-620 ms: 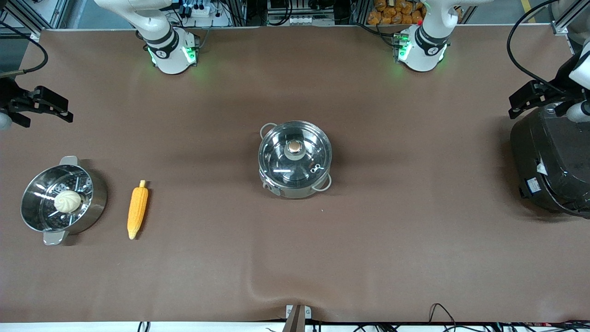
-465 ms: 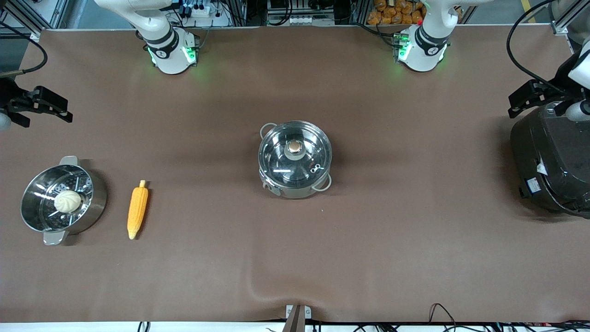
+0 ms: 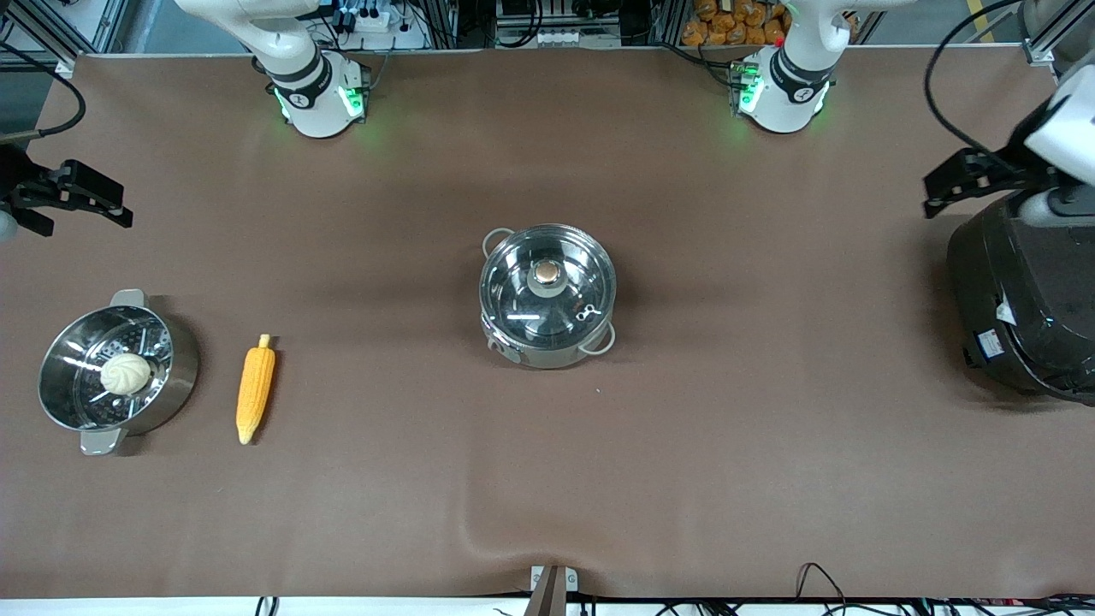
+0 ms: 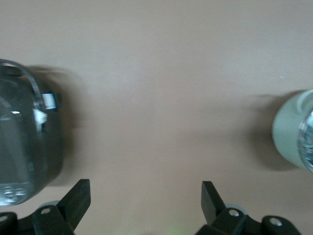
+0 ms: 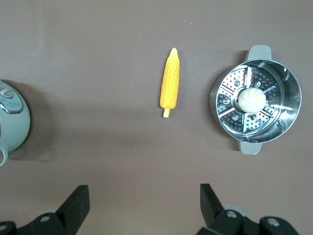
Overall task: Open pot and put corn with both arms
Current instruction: 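Move the left gripper toward the glass lid while the right gripper reaches the corn, then lower the left gripper onto the lid knob while the right gripper reaches the corn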
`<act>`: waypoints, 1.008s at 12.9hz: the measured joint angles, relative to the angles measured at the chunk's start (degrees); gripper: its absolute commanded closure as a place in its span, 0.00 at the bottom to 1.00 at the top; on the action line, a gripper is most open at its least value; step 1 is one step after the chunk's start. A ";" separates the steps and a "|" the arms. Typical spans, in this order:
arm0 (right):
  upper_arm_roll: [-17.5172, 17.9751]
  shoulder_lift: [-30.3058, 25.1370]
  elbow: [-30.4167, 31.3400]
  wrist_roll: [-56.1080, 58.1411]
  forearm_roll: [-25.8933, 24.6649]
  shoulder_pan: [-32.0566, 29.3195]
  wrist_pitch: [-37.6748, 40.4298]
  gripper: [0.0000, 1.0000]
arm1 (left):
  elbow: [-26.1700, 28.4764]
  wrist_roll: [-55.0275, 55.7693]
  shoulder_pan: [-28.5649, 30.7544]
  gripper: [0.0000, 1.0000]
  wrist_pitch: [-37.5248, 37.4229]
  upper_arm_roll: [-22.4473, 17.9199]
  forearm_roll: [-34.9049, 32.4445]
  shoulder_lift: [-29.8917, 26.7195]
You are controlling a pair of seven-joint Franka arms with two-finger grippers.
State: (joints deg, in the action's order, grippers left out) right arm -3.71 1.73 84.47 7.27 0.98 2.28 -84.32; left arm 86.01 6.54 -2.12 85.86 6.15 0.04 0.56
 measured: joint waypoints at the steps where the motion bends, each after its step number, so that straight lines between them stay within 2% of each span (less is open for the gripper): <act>1: -0.01 0.05 0.00 0.00 0.00 -0.13 0.00 0.00 | -0.04 2.48 -0.12 0.00 0.24 2.17 0.74 0.95; 3: -0.05 0.77 0.19 0.03 0.00 -0.42 0.02 0.00 | -0.46 9.99 -1.04 0.00 1.66 7.79 1.03 3.31; 5: 0.04 3.58 0.51 0.04 0.00 -0.42 -0.80 0.00 | -1.33 19.24 -4.59 0.00 3.70 11.32 1.07 5.90; 10: 0.11 15.36 0.93 1.90 0.00 -0.41 -8.83 0.00 | -5.90 43.85 -20.64 0.00 10.24 11.88 1.10 15.59; 13: 0.05 21.34 1.06 3.45 0.00 -1.55 -12.73 0.00 | -6.59 54.33 -26.52 0.00 17.15 11.62 1.10 21.28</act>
State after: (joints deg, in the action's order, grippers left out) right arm -3.66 23.07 85.53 10.71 0.98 0.73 -97.05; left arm 79.42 60.87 -28.65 103.01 17.77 1.14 21.84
